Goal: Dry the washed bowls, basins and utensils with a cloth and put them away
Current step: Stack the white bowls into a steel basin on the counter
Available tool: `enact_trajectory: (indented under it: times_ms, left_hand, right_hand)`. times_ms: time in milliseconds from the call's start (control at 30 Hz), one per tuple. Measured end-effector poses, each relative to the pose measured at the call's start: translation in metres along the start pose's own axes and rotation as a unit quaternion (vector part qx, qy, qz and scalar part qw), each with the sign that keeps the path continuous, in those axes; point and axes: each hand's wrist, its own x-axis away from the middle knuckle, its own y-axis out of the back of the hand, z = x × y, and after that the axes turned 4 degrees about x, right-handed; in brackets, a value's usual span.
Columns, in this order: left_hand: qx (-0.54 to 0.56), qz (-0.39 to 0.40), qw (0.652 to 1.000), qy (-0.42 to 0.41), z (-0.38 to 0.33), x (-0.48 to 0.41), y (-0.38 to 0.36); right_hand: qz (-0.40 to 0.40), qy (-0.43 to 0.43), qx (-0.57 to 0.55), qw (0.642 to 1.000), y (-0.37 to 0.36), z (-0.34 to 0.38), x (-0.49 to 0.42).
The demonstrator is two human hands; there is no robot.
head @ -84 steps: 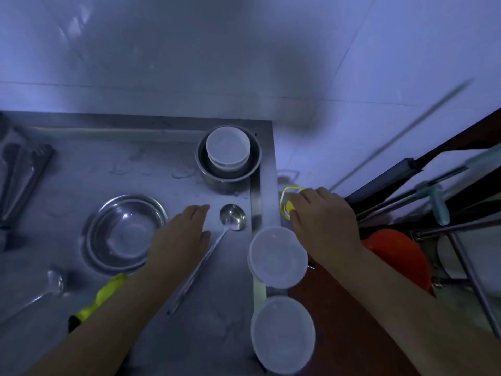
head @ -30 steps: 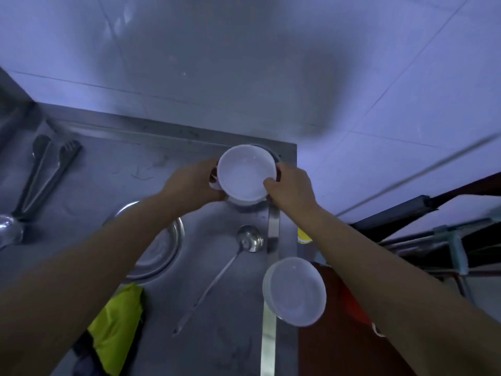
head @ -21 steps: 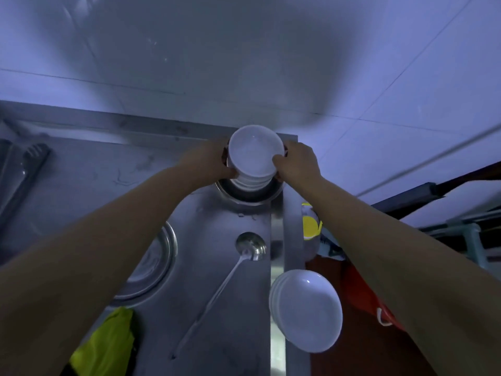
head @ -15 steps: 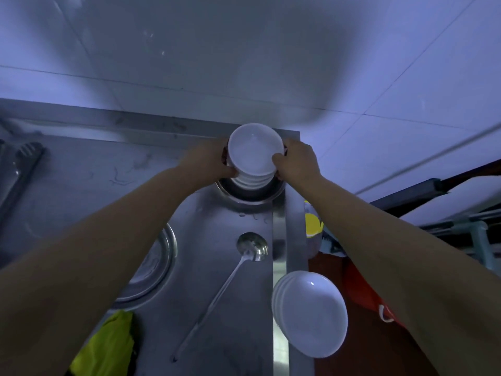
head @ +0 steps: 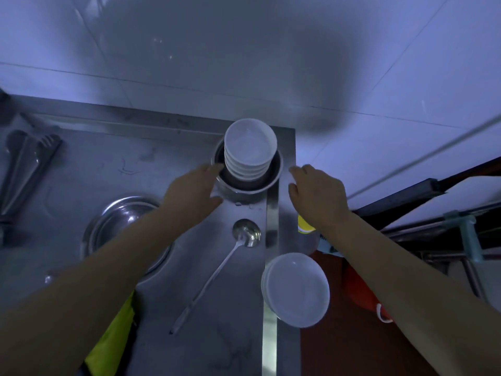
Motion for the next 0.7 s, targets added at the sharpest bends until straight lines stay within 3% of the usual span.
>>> enact_trajectory:
  times_ms: [133, 300, 500, 600, 700]
  left_hand:
    - [-0.044, 0.083, 0.995, -0.012, -0.022, 0.064, -0.025]
    - [-0.054, 0.161, 0.985, -0.018, -0.048, 0.124, -0.069]
    - [0.103, 0.144, 0.983, 0.038, -0.071, 0.15, -0.114]
    - [0.204, 0.114, 0.971, 0.058, -0.081, 0.157, -0.123]
    - [0.255, 0.074, 0.961, 0.079, -0.087, 0.159, -0.129]
  right_hand:
    - [-0.027, 0.039, 0.029, 0.998, 0.002, -0.011, 0.058]
    - [0.007, 0.001, -0.033, 0.999, -0.001, -0.014, 0.128]
    - [0.155, -0.066, -0.148, 0.975, -0.012, -0.009, 0.182]
    - [0.166, -0.128, -0.289, 0.934, -0.013, -0.003, 0.193]
    - [0.152, -0.169, -0.33, 0.916, -0.015, 0.001, 0.196]
